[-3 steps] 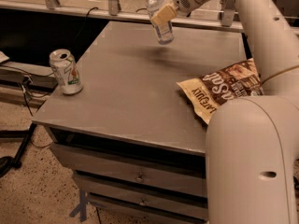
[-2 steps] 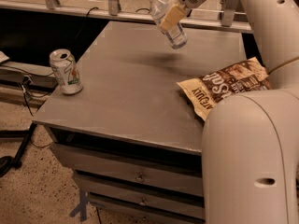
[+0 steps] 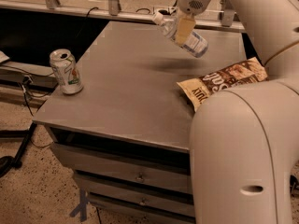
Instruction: Knock blue plastic bottle over
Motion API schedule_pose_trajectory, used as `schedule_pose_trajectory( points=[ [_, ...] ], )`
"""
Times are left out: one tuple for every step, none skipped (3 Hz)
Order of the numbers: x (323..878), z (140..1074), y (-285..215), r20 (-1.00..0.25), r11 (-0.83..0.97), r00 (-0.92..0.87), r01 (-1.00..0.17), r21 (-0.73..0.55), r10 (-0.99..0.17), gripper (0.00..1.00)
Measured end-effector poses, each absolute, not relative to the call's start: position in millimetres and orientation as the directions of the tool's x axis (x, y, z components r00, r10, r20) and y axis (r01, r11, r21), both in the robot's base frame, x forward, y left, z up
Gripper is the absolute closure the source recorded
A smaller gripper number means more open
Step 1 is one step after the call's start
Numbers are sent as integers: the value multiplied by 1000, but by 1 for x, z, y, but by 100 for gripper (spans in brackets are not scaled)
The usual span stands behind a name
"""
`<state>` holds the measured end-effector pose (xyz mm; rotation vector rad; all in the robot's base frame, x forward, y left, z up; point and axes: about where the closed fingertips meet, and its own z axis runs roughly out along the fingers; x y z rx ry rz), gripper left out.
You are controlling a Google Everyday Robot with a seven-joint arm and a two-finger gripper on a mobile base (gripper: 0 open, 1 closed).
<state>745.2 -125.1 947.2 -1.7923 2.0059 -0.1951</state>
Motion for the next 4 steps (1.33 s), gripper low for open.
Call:
schedule_pose_trajectory(
  points=[
    [731,919,-123,-166,97,-46,-945,-311,-985,83],
    [718,899,-115,-149,60,-24,-968,-243,-989,59],
    [707,882,-108,-153,37,-9,-983,-180,-988,36],
    [695,873,-97,-189,15,11,-991,-131,-982,13]
  ],
)
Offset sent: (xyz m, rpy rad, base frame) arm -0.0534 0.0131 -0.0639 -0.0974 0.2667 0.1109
